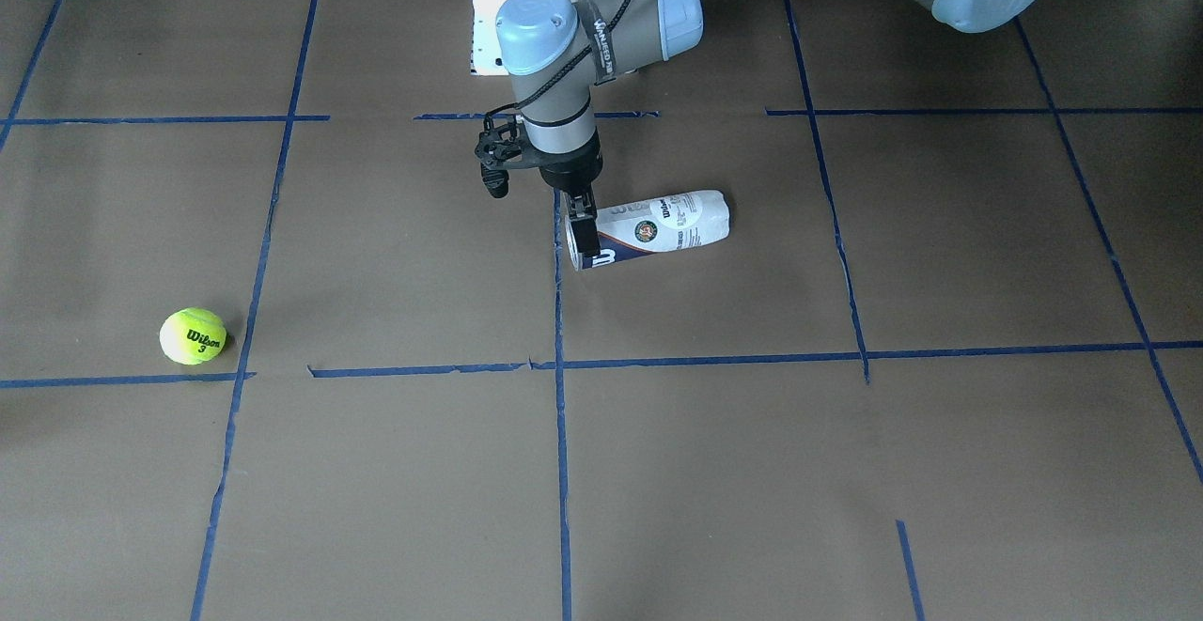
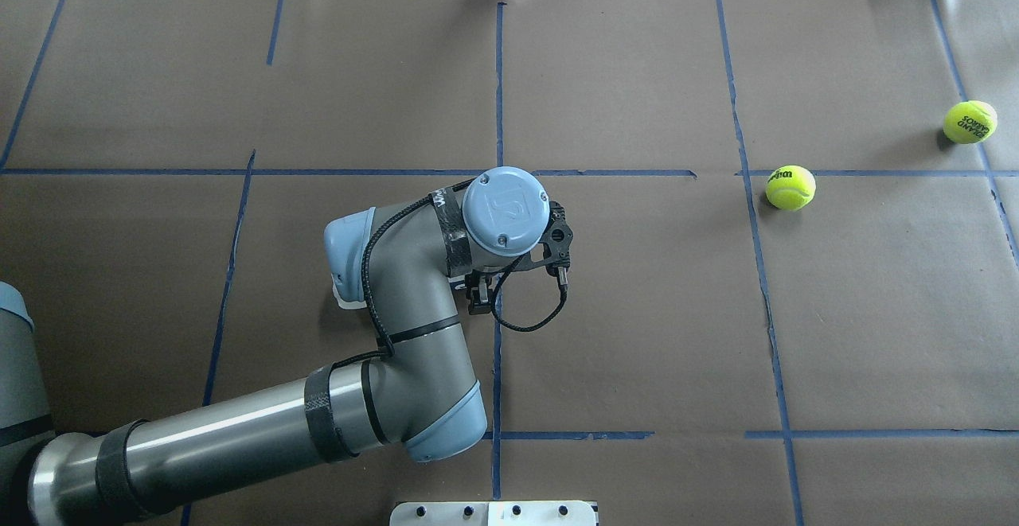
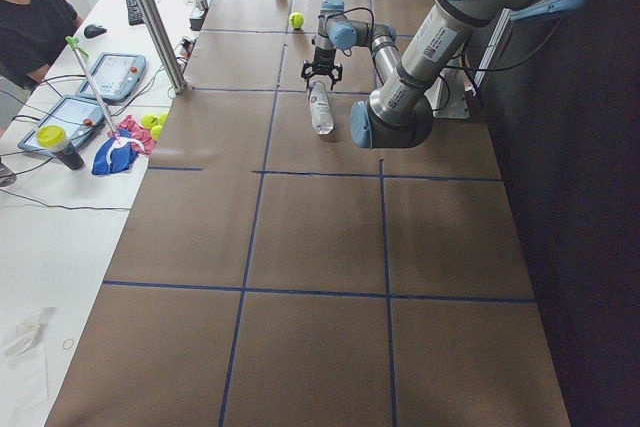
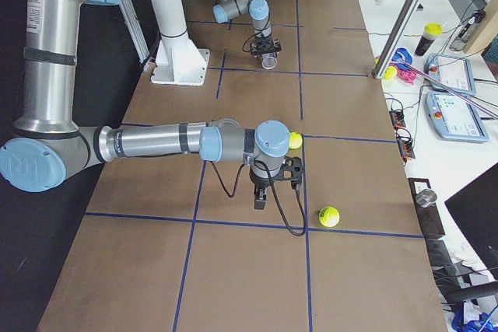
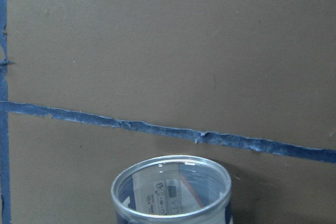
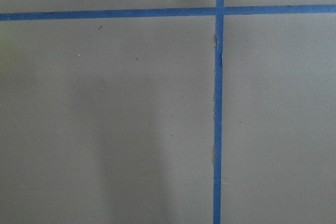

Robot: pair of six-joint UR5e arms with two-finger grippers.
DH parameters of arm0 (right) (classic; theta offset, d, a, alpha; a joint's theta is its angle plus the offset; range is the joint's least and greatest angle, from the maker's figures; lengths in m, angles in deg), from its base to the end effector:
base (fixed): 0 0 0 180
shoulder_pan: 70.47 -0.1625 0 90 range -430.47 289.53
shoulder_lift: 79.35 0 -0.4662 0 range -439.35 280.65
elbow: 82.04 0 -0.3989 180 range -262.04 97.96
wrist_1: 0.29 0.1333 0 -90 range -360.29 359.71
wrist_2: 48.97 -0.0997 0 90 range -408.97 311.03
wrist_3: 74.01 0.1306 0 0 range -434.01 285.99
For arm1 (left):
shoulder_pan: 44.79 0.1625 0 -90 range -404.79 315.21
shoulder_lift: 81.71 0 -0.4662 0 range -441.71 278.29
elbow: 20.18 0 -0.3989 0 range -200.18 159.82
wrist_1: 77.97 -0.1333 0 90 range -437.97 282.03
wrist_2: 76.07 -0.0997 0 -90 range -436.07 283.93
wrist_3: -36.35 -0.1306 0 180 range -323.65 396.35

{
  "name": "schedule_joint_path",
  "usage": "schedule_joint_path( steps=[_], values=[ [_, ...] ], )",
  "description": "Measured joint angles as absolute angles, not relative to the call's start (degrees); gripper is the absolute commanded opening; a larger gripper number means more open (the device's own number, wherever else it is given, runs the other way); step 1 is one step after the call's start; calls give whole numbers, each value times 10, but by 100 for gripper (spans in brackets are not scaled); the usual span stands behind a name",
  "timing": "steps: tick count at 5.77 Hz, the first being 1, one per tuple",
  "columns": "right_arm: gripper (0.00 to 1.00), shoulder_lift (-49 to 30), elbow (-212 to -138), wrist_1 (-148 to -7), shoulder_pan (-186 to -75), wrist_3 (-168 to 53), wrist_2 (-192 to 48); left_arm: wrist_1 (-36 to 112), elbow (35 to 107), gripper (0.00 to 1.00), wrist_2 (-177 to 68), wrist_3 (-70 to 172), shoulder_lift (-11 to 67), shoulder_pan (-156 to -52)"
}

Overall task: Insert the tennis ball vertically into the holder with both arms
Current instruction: 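Close the left gripper around the clear cup's body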

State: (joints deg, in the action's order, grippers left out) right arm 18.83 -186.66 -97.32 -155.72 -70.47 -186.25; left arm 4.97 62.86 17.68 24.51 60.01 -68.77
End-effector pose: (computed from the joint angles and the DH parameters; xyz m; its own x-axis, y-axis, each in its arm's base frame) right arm 0.0017 -0.4305 0.6688 0.6805 0.0130 0.7326 0.0409 0.9976 -0.0556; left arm 0.6874 -0.4423 0.2126 0.2128 0.9742 0.0748 -0.7833 0.1243 0.6091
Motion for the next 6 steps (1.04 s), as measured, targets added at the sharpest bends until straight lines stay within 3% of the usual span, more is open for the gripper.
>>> schedule_joint_path(
  steps=[4, 6],
  values=[
    [100, 188, -1866, -973, -1557, -704, -1863, 93, 590, 95, 160, 247, 596, -686],
    [100, 188, -1866, -973, -1556, -704, -1863, 90, 592, 84, 158, 246, 589, -686]
  ],
)
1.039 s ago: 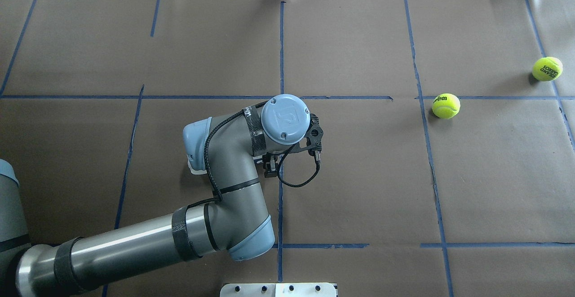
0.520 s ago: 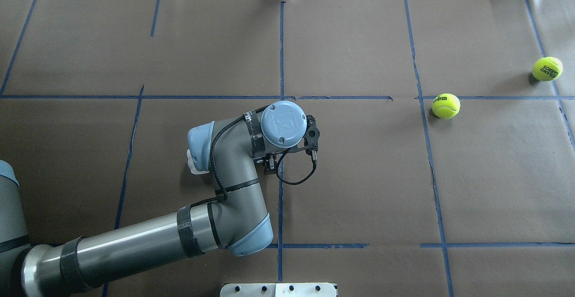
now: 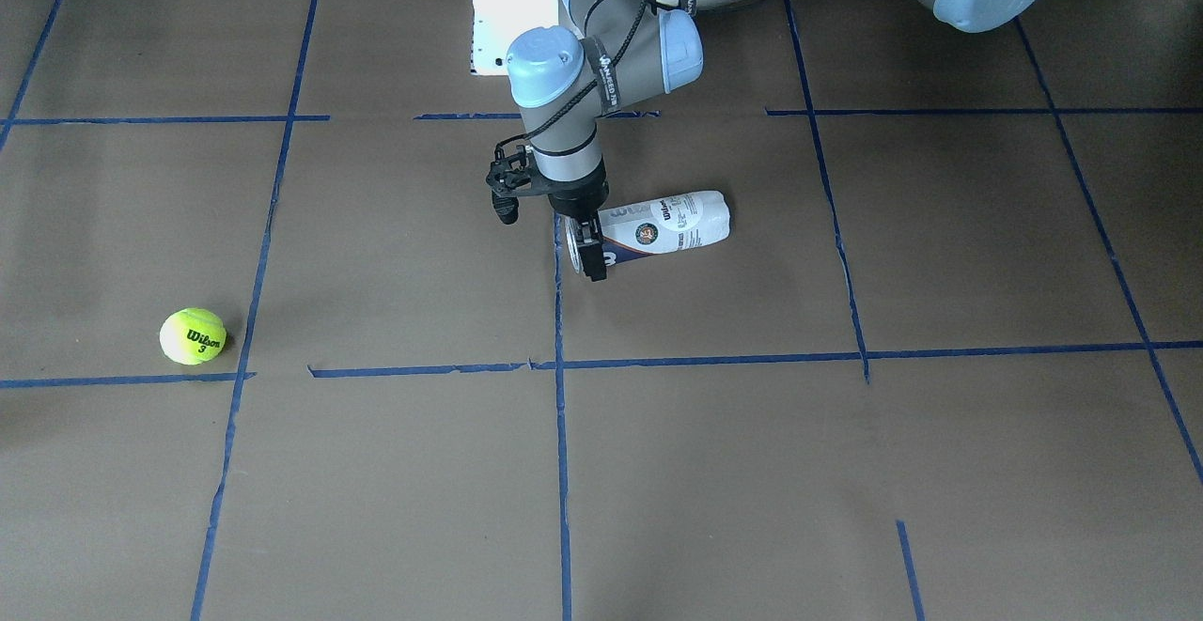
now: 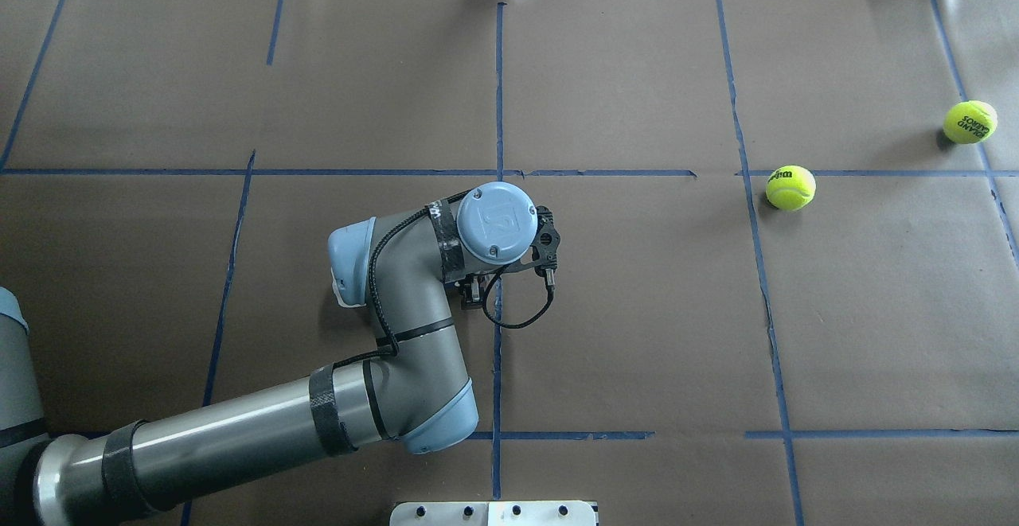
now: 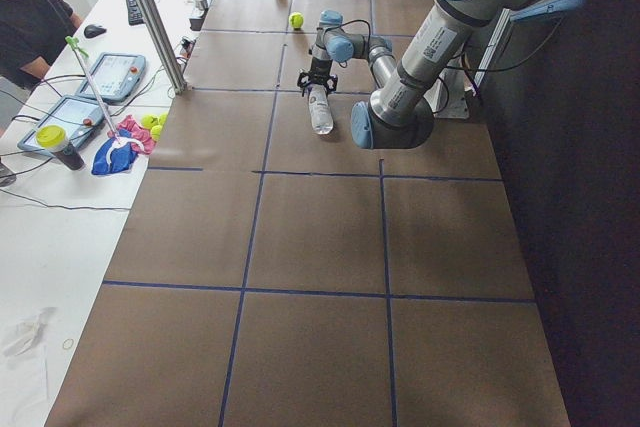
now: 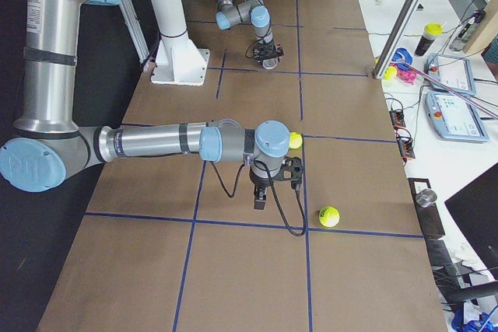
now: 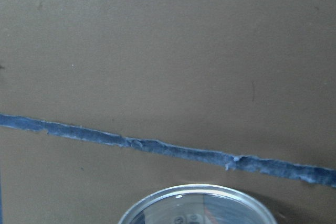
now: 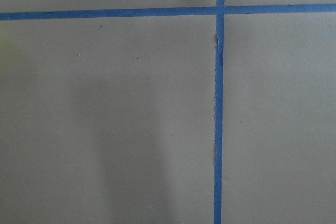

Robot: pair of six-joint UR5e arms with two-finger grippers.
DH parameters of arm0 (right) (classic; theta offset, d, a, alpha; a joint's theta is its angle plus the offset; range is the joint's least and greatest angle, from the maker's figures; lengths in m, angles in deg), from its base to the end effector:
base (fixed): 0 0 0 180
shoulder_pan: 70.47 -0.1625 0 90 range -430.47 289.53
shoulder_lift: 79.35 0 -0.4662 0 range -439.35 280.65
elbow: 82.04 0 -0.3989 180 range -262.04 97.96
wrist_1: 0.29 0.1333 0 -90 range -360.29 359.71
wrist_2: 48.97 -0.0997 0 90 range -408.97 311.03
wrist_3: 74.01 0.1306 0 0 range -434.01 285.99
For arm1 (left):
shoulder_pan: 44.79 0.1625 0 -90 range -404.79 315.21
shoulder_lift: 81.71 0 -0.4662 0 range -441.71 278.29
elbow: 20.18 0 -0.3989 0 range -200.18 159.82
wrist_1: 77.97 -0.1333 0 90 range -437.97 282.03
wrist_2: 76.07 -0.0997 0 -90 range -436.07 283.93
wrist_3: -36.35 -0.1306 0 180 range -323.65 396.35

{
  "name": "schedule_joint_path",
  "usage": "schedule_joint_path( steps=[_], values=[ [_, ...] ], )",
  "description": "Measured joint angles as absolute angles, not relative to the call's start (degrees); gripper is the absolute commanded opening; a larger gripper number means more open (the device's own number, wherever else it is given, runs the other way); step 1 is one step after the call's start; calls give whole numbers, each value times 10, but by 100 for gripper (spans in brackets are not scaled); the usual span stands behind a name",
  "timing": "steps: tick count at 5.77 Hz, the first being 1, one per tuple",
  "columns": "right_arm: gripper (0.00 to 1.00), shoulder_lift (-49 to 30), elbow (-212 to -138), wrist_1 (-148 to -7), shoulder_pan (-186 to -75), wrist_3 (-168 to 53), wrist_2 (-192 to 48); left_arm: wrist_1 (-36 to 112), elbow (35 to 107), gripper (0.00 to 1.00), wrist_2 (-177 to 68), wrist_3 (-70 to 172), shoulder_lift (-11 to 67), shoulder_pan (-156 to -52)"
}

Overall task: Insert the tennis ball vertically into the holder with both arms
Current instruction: 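Close the left gripper around the clear cup's body, then lift the cup with the left gripper and turn it upright, opening up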

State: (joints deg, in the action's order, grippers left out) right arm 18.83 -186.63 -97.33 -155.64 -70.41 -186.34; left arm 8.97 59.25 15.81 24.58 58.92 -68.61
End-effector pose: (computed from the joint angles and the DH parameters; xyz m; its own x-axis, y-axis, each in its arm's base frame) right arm 0.0010 -0.4304 0.6690 0.6795 0.0137 0.7336 0.0416 0.9975 -0.0572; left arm 0.7016 -0.4508 0.2457 0.2284 0.9687 0.0971 -0.7939 0.1276 0.5945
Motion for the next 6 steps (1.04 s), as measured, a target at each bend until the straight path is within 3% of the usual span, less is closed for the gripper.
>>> schedule_joint_path(
  steps=[1, 3, 6],
  values=[
    [100, 188, -1866, -973, -1556, -704, -1863, 88, 594, 72, 157, 246, 588, -686],
    [100, 188, -1868, -973, -1556, -704, -1863, 85, 604, 59, 138, 246, 587, -687],
    [100, 188, -1870, -973, -1556, -704, -1863, 107, 665, 61, 131, 271, 582, -695]
  ],
)
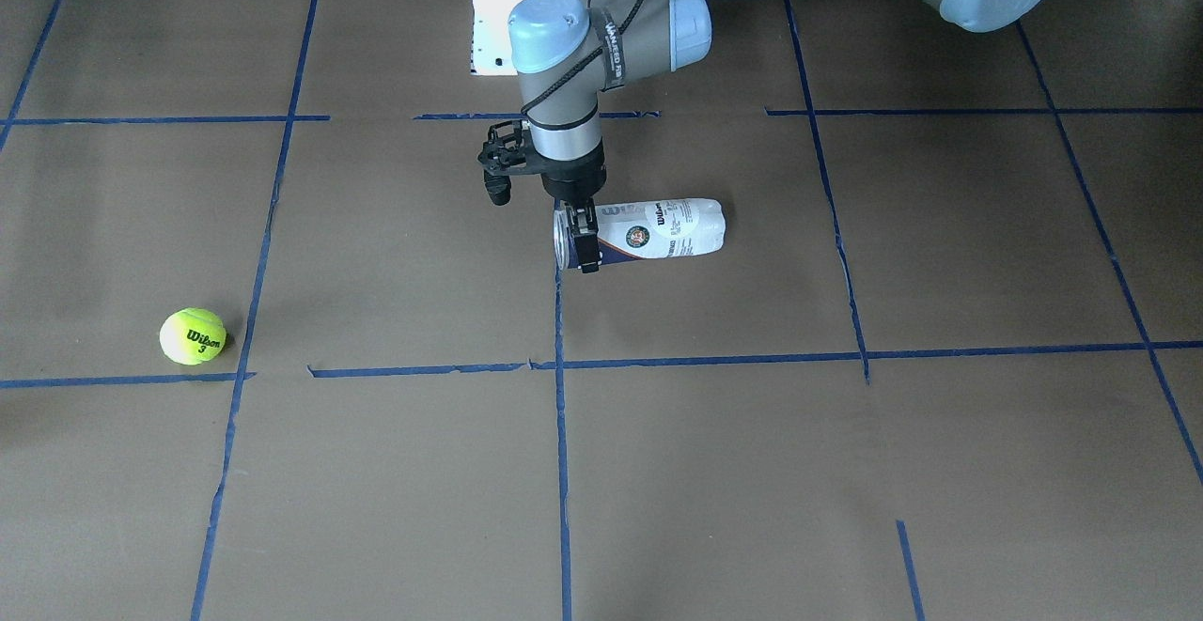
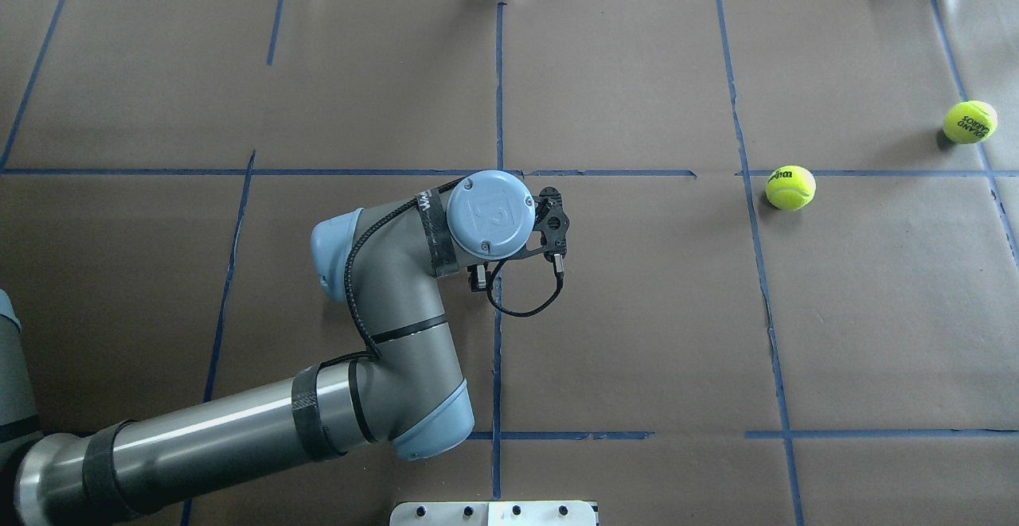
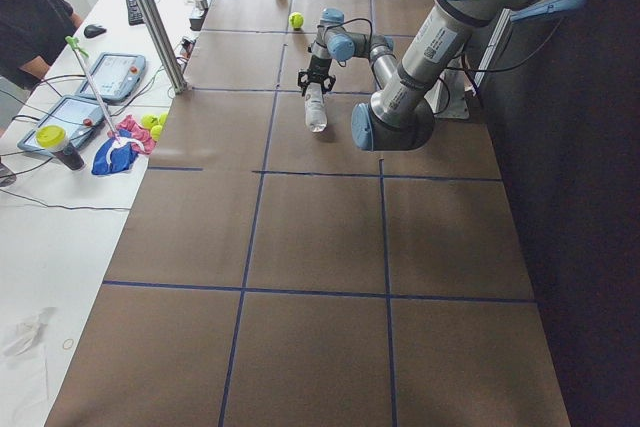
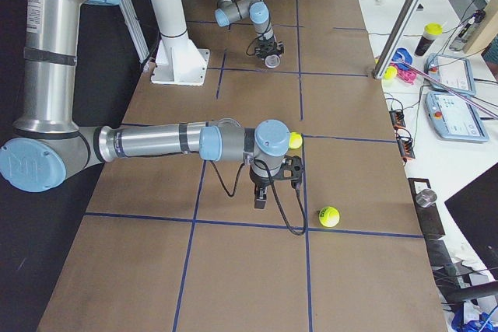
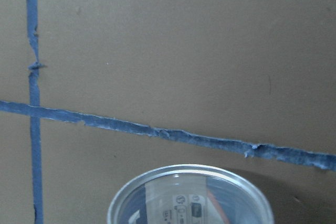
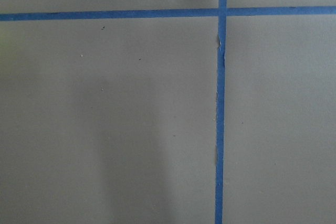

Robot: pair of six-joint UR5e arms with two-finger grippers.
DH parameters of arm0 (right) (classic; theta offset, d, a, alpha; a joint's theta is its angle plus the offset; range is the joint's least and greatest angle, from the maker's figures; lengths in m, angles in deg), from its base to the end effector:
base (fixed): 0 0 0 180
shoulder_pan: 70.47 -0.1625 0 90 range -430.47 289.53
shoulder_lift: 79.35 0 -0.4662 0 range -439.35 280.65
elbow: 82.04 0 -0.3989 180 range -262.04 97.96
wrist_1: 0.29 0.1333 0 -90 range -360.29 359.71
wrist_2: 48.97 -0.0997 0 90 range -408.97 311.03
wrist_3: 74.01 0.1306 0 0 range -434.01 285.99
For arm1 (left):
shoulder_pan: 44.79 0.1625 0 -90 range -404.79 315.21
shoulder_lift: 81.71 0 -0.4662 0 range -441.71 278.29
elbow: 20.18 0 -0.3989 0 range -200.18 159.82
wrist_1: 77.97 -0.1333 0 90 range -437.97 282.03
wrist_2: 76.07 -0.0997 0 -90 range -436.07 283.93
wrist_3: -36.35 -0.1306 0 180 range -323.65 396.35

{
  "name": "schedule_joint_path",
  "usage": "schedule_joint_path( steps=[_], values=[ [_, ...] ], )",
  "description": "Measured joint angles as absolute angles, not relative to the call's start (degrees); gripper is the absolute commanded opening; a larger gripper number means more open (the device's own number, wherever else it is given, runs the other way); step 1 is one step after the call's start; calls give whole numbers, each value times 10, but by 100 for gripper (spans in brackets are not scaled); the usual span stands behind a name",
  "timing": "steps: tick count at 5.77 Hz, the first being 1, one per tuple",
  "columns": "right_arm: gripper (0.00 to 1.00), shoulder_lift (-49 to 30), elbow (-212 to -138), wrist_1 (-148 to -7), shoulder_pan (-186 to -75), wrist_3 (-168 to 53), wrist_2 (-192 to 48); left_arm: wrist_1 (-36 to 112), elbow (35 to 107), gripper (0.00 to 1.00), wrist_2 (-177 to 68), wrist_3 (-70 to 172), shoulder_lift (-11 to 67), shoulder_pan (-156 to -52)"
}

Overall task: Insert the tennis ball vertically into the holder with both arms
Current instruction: 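Lift the cup with the left gripper and turn it upright, opening up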

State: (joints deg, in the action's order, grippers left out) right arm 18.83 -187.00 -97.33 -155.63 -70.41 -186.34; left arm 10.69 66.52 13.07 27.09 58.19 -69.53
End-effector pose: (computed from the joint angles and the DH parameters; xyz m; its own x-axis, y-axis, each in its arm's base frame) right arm 0.0009 -0.4307 0.6658 0.6791 0.0089 0.7340 0.0418 0.9978 -0.0507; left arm 0.6642 -0.4550 0.1941 0.3197 0.9393 0.1247 -0.6998 0.1453 0.6994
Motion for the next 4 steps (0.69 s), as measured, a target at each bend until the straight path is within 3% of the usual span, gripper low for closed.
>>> schedule_joint_path(
  steps=[4],
  values=[
    [100, 188, -1881, -973, -1556, -704, -1881, 528, 690, 62, 66, 530, 542, -729]
  ],
)
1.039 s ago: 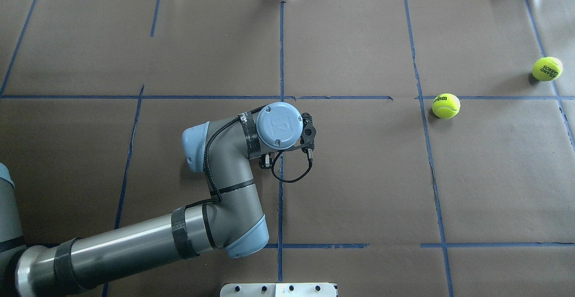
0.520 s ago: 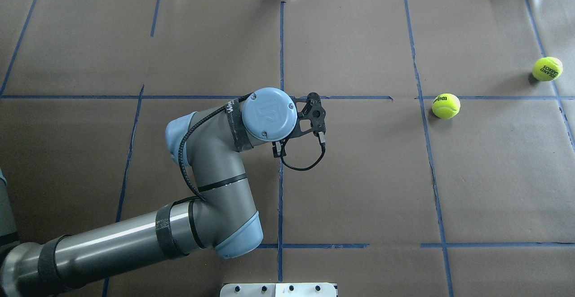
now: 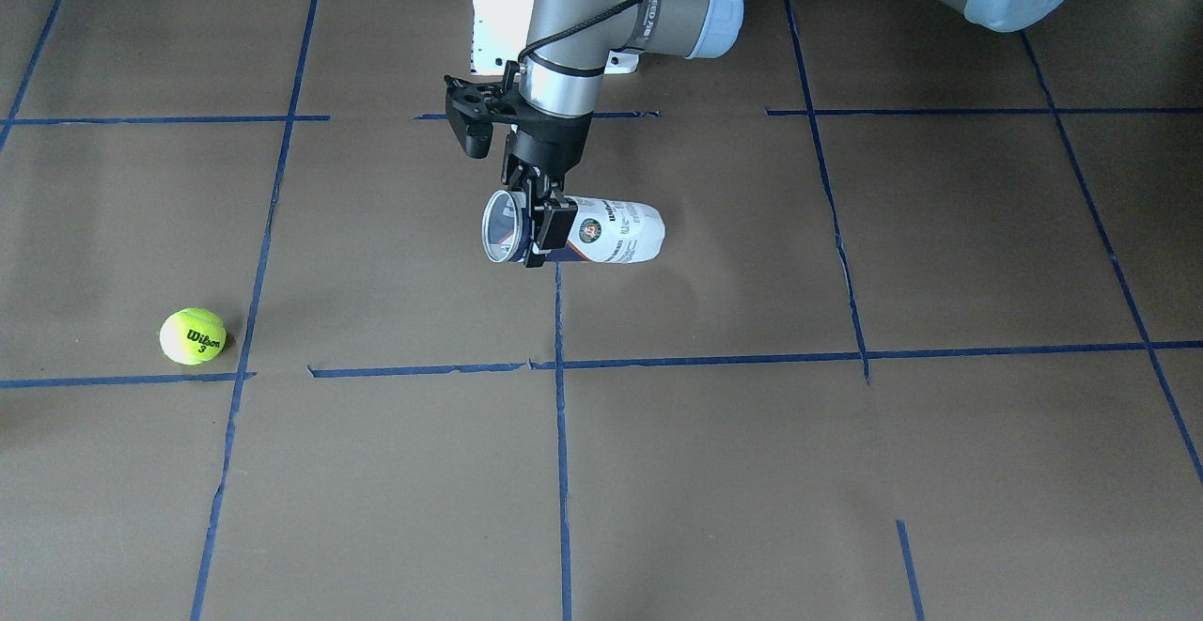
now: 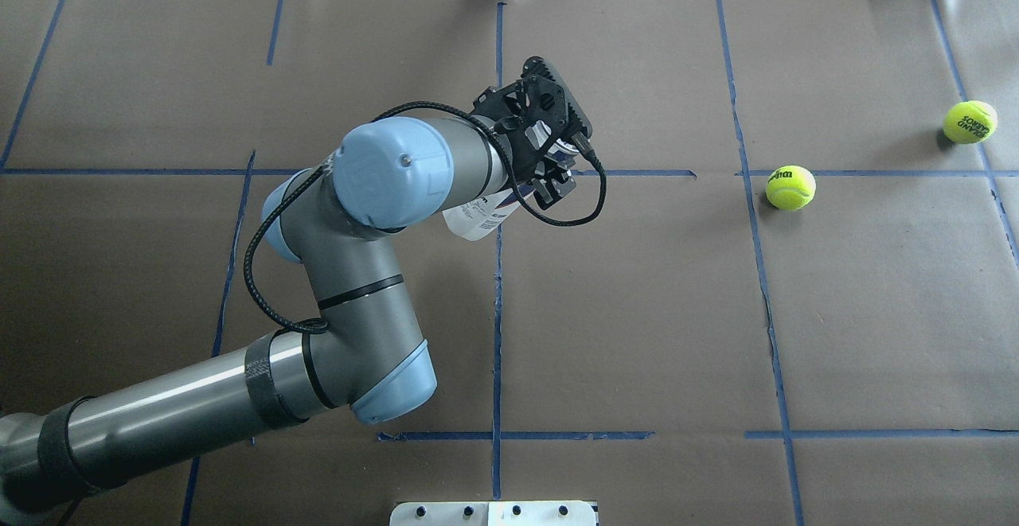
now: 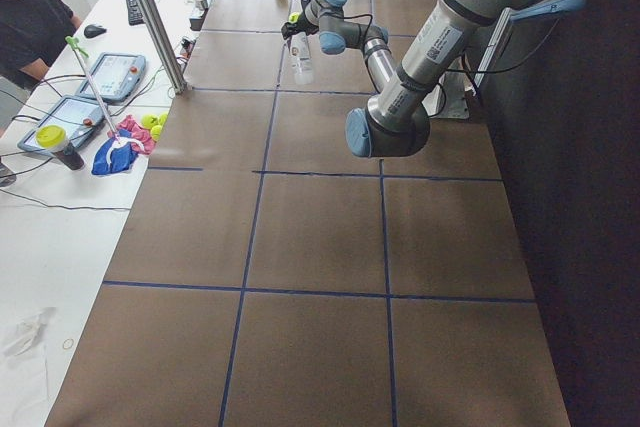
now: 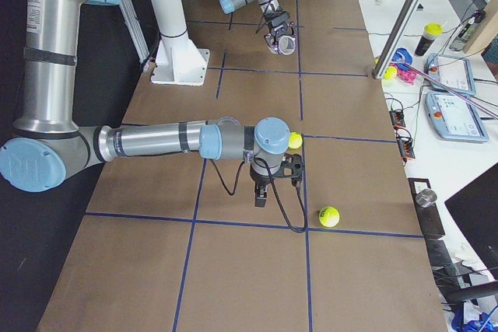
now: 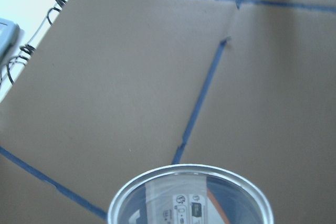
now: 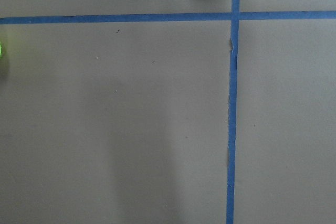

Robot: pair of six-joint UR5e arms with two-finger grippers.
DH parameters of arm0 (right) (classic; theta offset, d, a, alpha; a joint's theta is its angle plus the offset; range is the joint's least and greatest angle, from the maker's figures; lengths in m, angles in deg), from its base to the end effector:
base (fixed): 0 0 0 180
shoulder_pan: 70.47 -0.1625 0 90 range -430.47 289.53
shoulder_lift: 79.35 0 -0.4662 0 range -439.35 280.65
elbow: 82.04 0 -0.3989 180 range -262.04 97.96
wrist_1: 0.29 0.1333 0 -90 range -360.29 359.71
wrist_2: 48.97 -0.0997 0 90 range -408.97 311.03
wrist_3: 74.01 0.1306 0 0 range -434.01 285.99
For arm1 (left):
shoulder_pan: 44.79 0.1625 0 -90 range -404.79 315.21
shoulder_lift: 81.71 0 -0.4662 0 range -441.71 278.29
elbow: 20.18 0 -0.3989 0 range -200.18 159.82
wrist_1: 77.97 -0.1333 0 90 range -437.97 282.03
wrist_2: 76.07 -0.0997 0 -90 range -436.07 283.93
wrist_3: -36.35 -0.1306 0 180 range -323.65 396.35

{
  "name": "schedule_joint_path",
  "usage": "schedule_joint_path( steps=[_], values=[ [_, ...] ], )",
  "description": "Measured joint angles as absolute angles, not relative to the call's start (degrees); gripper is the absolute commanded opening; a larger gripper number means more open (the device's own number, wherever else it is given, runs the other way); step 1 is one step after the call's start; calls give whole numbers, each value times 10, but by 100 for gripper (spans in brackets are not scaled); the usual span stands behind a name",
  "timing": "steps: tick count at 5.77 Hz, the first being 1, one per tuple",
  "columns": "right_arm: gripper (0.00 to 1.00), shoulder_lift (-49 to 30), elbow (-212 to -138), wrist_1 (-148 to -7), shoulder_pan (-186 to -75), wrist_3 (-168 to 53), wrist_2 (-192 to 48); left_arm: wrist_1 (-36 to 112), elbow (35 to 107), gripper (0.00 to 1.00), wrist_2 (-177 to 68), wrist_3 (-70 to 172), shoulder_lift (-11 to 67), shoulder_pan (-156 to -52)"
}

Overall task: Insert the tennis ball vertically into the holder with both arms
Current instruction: 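Lift the cup with the left gripper and turn it upright, opening up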

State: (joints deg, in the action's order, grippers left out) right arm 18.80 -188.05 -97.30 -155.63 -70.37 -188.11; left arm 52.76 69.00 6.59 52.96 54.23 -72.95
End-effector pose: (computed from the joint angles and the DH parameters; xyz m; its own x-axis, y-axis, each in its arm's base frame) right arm -0.0019 -0.4314 0.6534 0.6550 -0.0030 0.7556 0.0429 0.9985 -0.0332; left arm 0.5930 -0.4875 0.1140 0.5744 0.7705 -0.2762 0.1048 0.2655 0.9584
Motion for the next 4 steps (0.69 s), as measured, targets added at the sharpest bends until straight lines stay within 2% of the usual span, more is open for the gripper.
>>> schedule_joint_path(
  steps=[2, 4],
  values=[
    [100, 186, -1906, -972, -1555, -704, -1895, 811, 614, 63, -69, 589, 515, -693],
    [100, 145, -1918, -973, -1529, -705, -1914, 1005, 525, 64, -168, 595, 509, -658]
  ],
)
